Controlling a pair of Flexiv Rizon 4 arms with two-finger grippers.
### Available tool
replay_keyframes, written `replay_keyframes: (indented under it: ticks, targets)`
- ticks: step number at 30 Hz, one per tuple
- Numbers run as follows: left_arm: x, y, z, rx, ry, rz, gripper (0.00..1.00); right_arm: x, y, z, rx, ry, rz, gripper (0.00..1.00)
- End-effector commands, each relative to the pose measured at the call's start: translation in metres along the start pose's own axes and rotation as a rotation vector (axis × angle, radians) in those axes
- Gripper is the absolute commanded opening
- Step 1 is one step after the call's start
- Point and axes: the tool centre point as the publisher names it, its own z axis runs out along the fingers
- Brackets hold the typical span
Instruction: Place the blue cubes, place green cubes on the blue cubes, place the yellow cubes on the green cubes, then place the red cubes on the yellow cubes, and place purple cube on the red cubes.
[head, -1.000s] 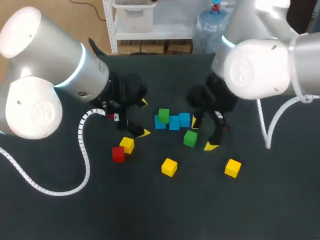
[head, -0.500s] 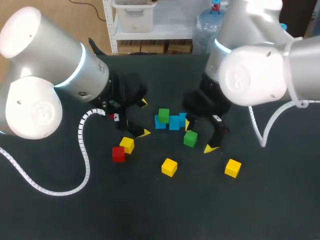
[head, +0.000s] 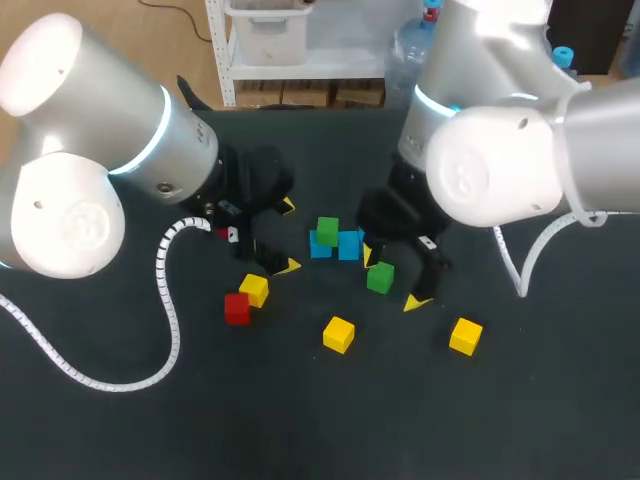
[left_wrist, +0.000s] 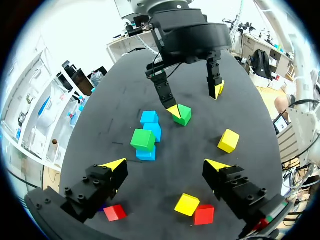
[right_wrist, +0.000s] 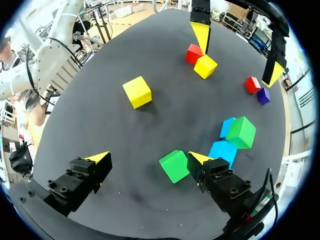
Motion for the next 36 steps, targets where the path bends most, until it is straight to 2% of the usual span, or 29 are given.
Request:
replay_keyframes:
  ticks: [1,11,27,36]
  targets:
    - [0.002,0.000,0.000,0.001,-0.006,0.003,1.00,0.001,-0.001,0.006,0.006,0.013,-0.003,1.00]
    - [0.002,0.000,0.000,0.001,-0.006,0.003,1.00,0.001,-0.006,0.001,0.035,0.024,-0.019,1.00]
    - [0.002,0.000,0.000,0.001,-0.006,0.003,1.00,0.006,-0.019,0.006,0.023,0.056,-0.041,1.00]
    - [0.002,0.000,0.000,0.001,-0.006,0.003,1.00,0.010,-0.019,0.010,0.016,0.054,-0.022,1.00]
